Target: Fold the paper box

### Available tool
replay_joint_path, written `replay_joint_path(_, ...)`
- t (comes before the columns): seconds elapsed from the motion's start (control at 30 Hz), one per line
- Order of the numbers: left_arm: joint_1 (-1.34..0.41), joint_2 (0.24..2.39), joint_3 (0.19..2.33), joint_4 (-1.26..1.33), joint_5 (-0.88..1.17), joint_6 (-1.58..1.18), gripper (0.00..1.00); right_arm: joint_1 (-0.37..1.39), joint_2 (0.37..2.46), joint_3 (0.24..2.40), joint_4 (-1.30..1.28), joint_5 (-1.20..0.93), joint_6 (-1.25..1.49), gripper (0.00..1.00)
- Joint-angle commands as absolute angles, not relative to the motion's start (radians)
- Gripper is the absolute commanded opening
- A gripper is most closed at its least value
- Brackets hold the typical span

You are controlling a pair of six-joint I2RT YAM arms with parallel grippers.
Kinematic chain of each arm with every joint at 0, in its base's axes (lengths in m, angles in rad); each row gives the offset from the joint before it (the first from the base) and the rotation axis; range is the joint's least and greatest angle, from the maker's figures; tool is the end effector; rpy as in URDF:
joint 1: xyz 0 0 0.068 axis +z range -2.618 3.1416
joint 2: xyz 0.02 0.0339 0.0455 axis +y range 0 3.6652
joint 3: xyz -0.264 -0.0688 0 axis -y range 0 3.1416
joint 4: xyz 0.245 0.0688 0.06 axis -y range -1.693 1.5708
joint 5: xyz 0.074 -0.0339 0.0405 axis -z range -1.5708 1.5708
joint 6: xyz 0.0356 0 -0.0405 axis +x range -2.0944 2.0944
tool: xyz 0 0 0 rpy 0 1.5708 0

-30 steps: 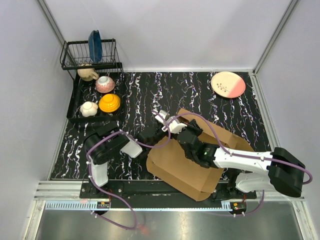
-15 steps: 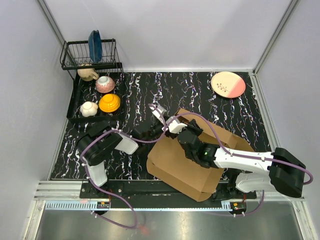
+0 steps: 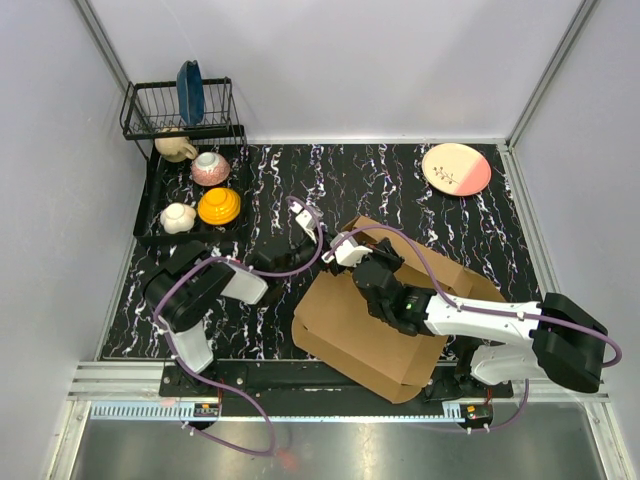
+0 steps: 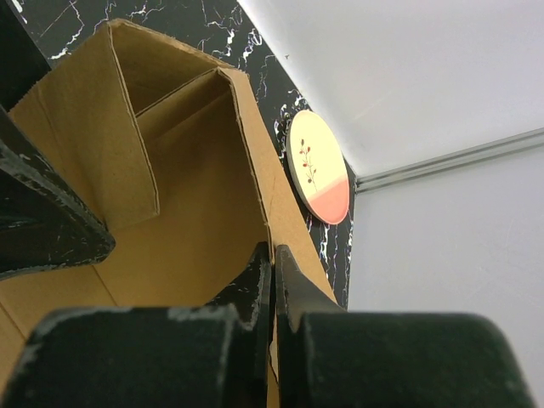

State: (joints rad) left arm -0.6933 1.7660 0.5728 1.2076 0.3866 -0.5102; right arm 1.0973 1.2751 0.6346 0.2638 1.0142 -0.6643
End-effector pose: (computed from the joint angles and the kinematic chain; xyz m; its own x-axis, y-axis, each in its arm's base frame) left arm 0.2408 -0.2176 0.1684 -0.4210 -0.2383 -0.8752 0.7750 0.4069 -0.4836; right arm 0.1462 0.2191 0.2336 -0.0642 -0.8395 -0.5396 -0.1901 0.5411 -0.8192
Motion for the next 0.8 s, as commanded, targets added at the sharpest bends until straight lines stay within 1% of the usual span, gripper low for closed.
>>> replay_joint_path(0.0,-0.678,1.686,0.606,1.671,0.462,-0.552,0.77,1.120,1.313,0.614,0.190,0.893,-0.568,0.00)
replay_joint_path(0.23,-0.663,1.565,0.508,1.669,0.626,-0.516,0.78,1.121,1.310,0.617,0.190,0.894,-0.569,0.00)
replay_joint_path(0.3,-0.655,1.536,0.482,1.669,0.602,-0.464,0.78,1.120,1.309,0.618,0.193,0.891,-0.569,0.00)
replay_joint_path(0.57,-0.643,1.641,0.511,1.667,0.612,-0.476,0.77,1.120,1.286,0.615,0.196,0.885,-0.557,0.00)
replay_joint_path(0.77,-0.644,1.710,0.526,1.667,0.511,-0.437,0.76,1.120,1.296,0.618,0.193,0.881,-0.552,0.00)
